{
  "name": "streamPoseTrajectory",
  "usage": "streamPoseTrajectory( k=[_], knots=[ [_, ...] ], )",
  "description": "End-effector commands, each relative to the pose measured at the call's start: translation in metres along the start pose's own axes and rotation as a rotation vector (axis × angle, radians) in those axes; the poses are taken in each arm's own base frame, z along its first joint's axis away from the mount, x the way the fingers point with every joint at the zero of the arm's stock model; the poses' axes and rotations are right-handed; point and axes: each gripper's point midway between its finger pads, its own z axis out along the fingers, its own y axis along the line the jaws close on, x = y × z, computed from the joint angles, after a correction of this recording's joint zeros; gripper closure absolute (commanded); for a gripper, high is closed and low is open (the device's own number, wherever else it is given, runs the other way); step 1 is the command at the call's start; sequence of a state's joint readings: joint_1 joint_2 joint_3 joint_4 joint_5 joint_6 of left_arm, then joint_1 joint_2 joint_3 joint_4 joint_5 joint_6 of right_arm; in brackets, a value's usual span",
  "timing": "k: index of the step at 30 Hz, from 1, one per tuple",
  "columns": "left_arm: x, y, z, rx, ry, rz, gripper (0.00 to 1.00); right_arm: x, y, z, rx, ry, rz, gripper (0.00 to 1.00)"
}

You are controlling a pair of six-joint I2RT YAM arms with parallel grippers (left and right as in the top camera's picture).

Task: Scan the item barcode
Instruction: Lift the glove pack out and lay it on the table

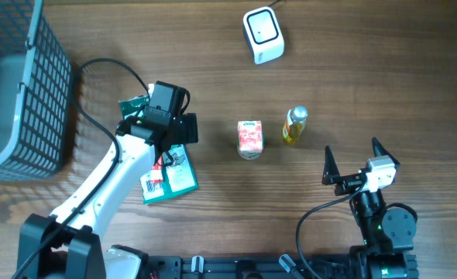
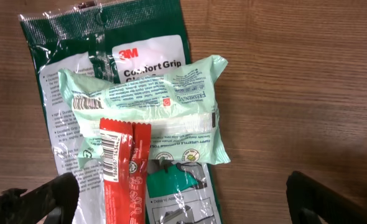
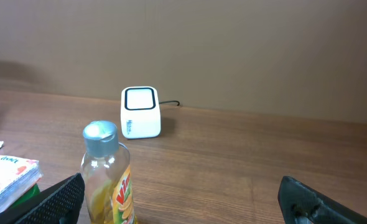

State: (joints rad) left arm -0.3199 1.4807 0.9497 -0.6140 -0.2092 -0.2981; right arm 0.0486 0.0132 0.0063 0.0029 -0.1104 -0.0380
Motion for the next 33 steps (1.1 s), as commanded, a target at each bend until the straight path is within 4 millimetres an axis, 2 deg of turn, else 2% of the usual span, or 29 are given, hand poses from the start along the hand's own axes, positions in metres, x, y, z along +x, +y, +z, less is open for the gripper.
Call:
streamPoseTrajectory(
  k=[1, 3, 7, 11, 15, 16, 17, 19, 20, 25, 27, 29, 31, 33],
  knots=[
    [-0.015, 0.003, -0.005, 0.060, -0.026, -0.139, 0.00, -0.002, -0.004, -0.001, 0.017, -0.010, 0.013, 0.00],
    [-0.029, 0.015, -0.011, 0.058, -0.055, -0.180, 0.00, -0.002, -0.004, -0.001, 0.018, -0.010, 0.013, 0.00],
    [-0.057, 0.061, -0.021, 0.011, -0.122, -0.307, 0.00, -0.002, -0.004, -0.001, 0.017, -0.010, 0.013, 0.00],
    [-0.048, 0.106, -0.018, -0.062, -0.086, -0.410, 0.00, -0.002, -0.004, -0.001, 0.017, -0.010, 0.013, 0.00],
    [-0.032, 0.134, -0.016, -0.115, -0.031, -0.512, 0.00, -0.002, -0.004, -0.001, 0.018, -0.010, 0.013, 0.00],
    [-0.028, 0.138, -0.014, -0.123, -0.017, -0.522, 0.04, -0.002, -0.004, -0.001, 0.017, -0.010, 0.013, 0.00],
    [-0.025, 0.140, -0.011, -0.128, -0.008, -0.526, 0.19, -0.002, -0.004, -0.001, 0.018, -0.010, 0.013, 0.00],
    [-0.010, 0.141, 0.001, -0.147, 0.034, -0.524, 0.74, -0.002, -0.004, -0.001, 0.017, -0.010, 0.013, 0.00],
    [-0.002, 0.142, 0.007, -0.159, 0.058, -0.526, 0.86, -0.002, -0.004, -0.001, 0.018, -0.010, 0.013, 0.00],
    [0.038, 0.141, 0.049, -0.189, 0.156, -0.521, 0.88, -0.002, -0.004, -0.001, 0.018, -0.010, 0.013, 0.00],
    [0.049, 0.140, 0.059, -0.198, 0.197, -0.516, 0.88, -0.002, -0.004, -0.001, 0.017, -0.010, 0.013, 0.00],
    [0.056, 0.139, 0.068, -0.201, 0.225, -0.513, 0.87, -0.002, -0.004, -0.001, 0.018, -0.010, 0.013, 0.00],
    [0.057, 0.130, 0.075, -0.148, 0.241, -0.520, 0.87, -0.002, -0.004, -0.001, 0.018, -0.010, 0.013, 0.00],
    [0.049, 0.105, 0.079, 0.005, 0.246, -0.482, 0.82, -0.002, -0.004, -0.001, 0.018, -0.010, 0.013, 0.00]
  ],
)
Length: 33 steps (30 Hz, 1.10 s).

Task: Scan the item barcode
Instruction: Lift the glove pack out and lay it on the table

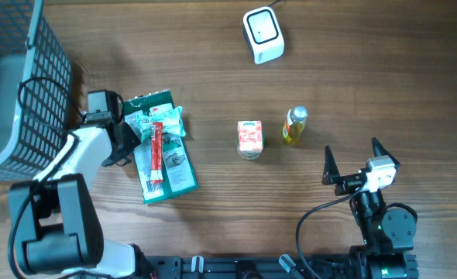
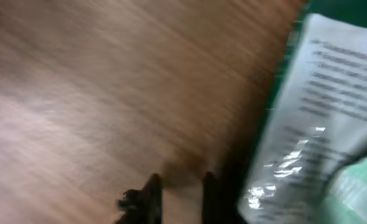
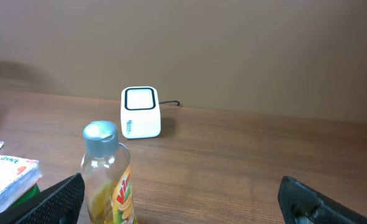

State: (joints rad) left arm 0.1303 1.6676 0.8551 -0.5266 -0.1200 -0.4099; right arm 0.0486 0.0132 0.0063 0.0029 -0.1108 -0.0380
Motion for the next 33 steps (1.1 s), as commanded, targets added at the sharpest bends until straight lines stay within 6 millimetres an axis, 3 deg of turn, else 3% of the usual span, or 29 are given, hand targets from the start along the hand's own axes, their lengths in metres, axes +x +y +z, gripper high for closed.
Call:
streamPoseTrajectory(
  k=[1, 4, 12, 14, 17, 21, 24, 28, 33],
  knots=[
    [0.014, -0.037, 0.002, 0.212, 0.076, 0.072, 0.80, -0.002, -0.004, -0.001, 0.018, -0.010, 0.013, 0.00],
    [0.017, -0.065, -0.005, 0.351, 0.089, 0.106, 0.79, -0.002, -0.004, -0.001, 0.018, -0.010, 0.013, 0.00],
    [0.023, -0.096, -0.012, 0.404, 0.053, 0.196, 0.77, -0.002, -0.004, -0.001, 0.018, -0.010, 0.013, 0.00],
    [0.022, -0.096, -0.012, 0.394, 0.044, 0.199, 0.78, -0.002, -0.004, -0.001, 0.018, -0.010, 0.013, 0.00],
    [0.001, -0.080, -0.020, 0.332, -0.036, 0.170, 0.81, -0.002, -0.004, -0.001, 0.018, -0.010, 0.013, 0.00],
    [-0.044, -0.072, -0.066, 0.297, -0.236, 0.138, 0.85, -0.002, -0.004, -0.001, 0.018, -0.010, 0.013, 0.00],
    [-0.053, -0.065, -0.090, 0.277, -0.304, 0.127, 0.92, -0.002, -0.004, -0.001, 0.018, -0.010, 0.013, 0.00],
    [-0.035, -0.042, -0.065, 0.148, -0.219, 0.133, 0.92, -0.002, -0.004, -0.001, 0.018, -0.010, 0.013, 0.00],
    [-0.010, -0.046, -0.023, 0.100, -0.093, 0.216, 0.89, -0.002, -0.004, -0.001, 0.018, -0.010, 0.013, 0.00]
  ],
)
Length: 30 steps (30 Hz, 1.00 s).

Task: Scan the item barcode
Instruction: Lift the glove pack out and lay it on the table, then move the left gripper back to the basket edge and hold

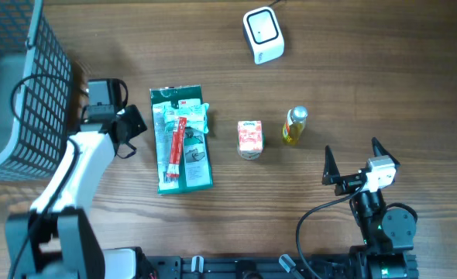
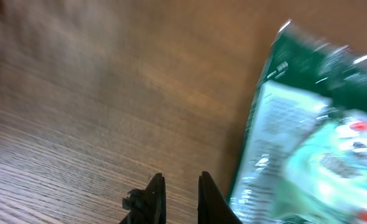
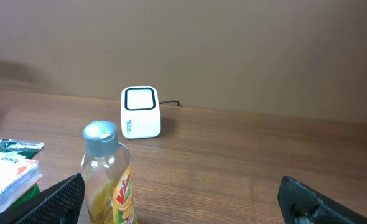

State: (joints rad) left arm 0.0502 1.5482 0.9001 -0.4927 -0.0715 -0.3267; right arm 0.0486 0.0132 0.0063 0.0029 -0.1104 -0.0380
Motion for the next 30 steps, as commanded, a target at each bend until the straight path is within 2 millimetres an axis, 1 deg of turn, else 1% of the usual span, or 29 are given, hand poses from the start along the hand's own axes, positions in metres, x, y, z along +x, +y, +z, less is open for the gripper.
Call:
streamPoseTrajectory(
  k=[1, 2, 5, 6, 8, 11, 14, 17, 19, 22, 23, 25, 26, 27, 29, 30],
  knots=[
    [0.026, 0.001, 0.030, -0.047, 0.093, 0.109, 0.89, -0.002, -0.004, -0.001, 0.018, -0.010, 0.013, 0.00],
    [0.032, -0.005, 0.039, -0.031, 0.113, 0.142, 0.89, -0.002, -0.004, -0.001, 0.018, -0.010, 0.013, 0.00],
    [0.046, -0.032, 0.057, 0.089, 0.161, 0.229, 0.89, -0.002, -0.004, -0.001, 0.018, -0.010, 0.013, 0.00],
    [0.048, -0.036, 0.060, 0.099, 0.164, 0.237, 0.89, -0.002, -0.004, -0.001, 0.018, -0.010, 0.013, 0.00],
    [0.045, -0.038, 0.061, 0.105, 0.149, 0.240, 0.89, -0.002, -0.004, -0.001, 0.018, -0.010, 0.013, 0.00],
    [0.039, -0.045, 0.055, 0.136, 0.125, 0.260, 0.88, -0.002, -0.004, -0.001, 0.018, -0.010, 0.013, 0.00],
    [0.041, -0.056, 0.052, 0.207, 0.131, 0.317, 0.85, -0.002, -0.004, -0.001, 0.018, -0.010, 0.013, 0.00],
    [0.038, -0.058, 0.052, 0.215, 0.116, 0.329, 0.84, -0.002, -0.004, -0.001, 0.017, -0.010, 0.013, 0.00],
    [0.040, -0.061, 0.051, 0.233, 0.118, 0.366, 0.83, -0.002, -0.004, -0.001, 0.018, -0.010, 0.013, 0.00],
    [0.040, -0.060, 0.051, 0.230, 0.118, 0.369, 0.83, -0.002, -0.004, -0.001, 0.018, -0.010, 0.013, 0.00],
    [0.037, -0.059, 0.051, 0.221, 0.110, 0.369, 0.83, -0.002, -0.004, -0.001, 0.018, -0.010, 0.013, 0.00],
    [0.022, -0.053, 0.044, 0.164, 0.067, 0.369, 0.86, -0.002, -0.004, -0.001, 0.017, -0.010, 0.013, 0.00],
    [0.010, -0.049, 0.035, 0.123, 0.034, 0.369, 0.86, -0.002, -0.004, -0.001, 0.018, -0.010, 0.013, 0.00],
    [-0.008, -0.044, 0.020, 0.076, -0.019, 0.366, 0.86, -0.002, -0.004, -0.001, 0.018, -0.010, 0.013, 0.00],
    [-0.035, -0.039, -0.004, 0.017, -0.111, 0.348, 0.82, -0.002, -0.004, -0.001, 0.018, -0.010, 0.013, 0.00],
    [-0.058, -0.035, -0.026, -0.020, -0.200, 0.326, 0.80, -0.002, -0.004, -0.001, 0.017, -0.010, 0.013, 0.00]
  ],
)
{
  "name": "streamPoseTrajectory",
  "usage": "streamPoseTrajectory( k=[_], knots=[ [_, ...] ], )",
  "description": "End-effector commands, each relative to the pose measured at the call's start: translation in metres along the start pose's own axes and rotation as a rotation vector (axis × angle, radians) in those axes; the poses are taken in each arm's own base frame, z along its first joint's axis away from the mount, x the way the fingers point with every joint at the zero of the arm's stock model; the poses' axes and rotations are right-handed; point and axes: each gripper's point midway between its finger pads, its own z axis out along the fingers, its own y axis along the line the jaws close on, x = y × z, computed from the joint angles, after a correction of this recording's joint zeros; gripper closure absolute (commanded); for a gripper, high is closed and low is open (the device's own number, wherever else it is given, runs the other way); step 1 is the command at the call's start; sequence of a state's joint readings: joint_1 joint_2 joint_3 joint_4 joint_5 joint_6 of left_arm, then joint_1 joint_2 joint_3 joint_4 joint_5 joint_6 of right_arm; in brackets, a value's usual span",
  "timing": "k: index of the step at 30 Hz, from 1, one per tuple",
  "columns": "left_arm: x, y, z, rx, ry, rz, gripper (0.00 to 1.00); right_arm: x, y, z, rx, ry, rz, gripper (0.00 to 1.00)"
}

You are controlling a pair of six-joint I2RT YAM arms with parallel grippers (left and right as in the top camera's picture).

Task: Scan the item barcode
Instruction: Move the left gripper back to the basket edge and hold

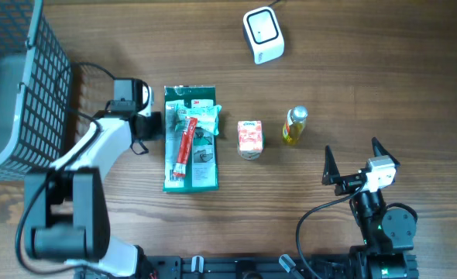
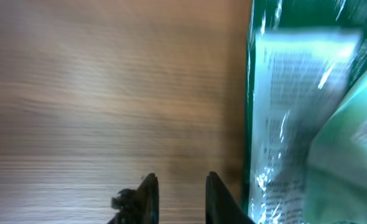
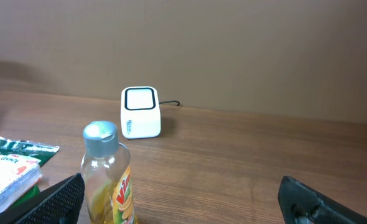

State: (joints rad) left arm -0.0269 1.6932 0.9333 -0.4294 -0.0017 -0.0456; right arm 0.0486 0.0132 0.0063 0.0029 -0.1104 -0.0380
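Observation:
A green 3M packet (image 1: 201, 167) lies flat left of centre, carrying a pale green wipes pack (image 1: 201, 118) and a red stick sachet (image 1: 183, 143). My left gripper (image 1: 157, 125) sits low at the packet's left edge. In the left wrist view its fingertips (image 2: 216, 196) stand close together with only bare wood between them, and the packet (image 2: 283, 124) is just to their right. The white scanner (image 1: 262, 34) stands at the far edge and also shows as the scanner (image 3: 140, 112). My right gripper (image 1: 352, 167) rests open at the front right, holding nothing.
A small red and white carton (image 1: 249, 139) and a yellow bottle (image 1: 293, 125) stand mid-table, right of the packet; the bottle (image 3: 109, 177) is close before the right wrist. A dark mesh basket (image 1: 27, 93) fills the far left.
The packet with its load has shifted right and turned square to the table, now nearer the carton. My left gripper has moved right with it. The right arm has not moved.
My left gripper first hung open above the pile, which lay slanted at the front left. Then its jaws were nearly together at the pile's left side. At each later moment the pile lay further right and straighter, now beside the carton.

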Motion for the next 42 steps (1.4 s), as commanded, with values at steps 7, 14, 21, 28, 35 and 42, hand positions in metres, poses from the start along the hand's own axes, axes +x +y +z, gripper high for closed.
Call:
streamPoseTrajectory(
  k=[7, 14, 21, 28, 35, 42],
  knots=[
    [-0.151, 0.072, -0.229, -0.219, -0.780, -0.169, 0.71, -0.002, -0.004, -0.001, 0.018, -0.010, 0.013, 0.00],
    [-0.146, 0.126, -0.264, -0.259, -0.869, -0.293, 0.21, -0.002, -0.004, -0.001, 0.017, -0.010, 0.013, 0.00],
    [-0.116, 0.126, -0.234, -0.267, -0.697, -0.297, 0.00, -0.002, -0.004, -0.001, 0.018, -0.010, 0.013, 0.00],
    [-0.070, 0.123, -0.205, -0.271, -0.471, -0.296, 0.00, -0.002, -0.004, -0.001, 0.017, -0.010, 0.013, 0.00],
    [-0.059, 0.121, -0.199, -0.271, -0.420, -0.296, 0.00, -0.002, -0.004, -0.001, 0.017, -0.010, 0.013, 0.00],
    [-0.059, 0.121, -0.199, -0.271, -0.420, -0.296, 0.00, -0.002, -0.004, -0.001, 0.018, -0.010, 0.013, 0.00]
  ],
)
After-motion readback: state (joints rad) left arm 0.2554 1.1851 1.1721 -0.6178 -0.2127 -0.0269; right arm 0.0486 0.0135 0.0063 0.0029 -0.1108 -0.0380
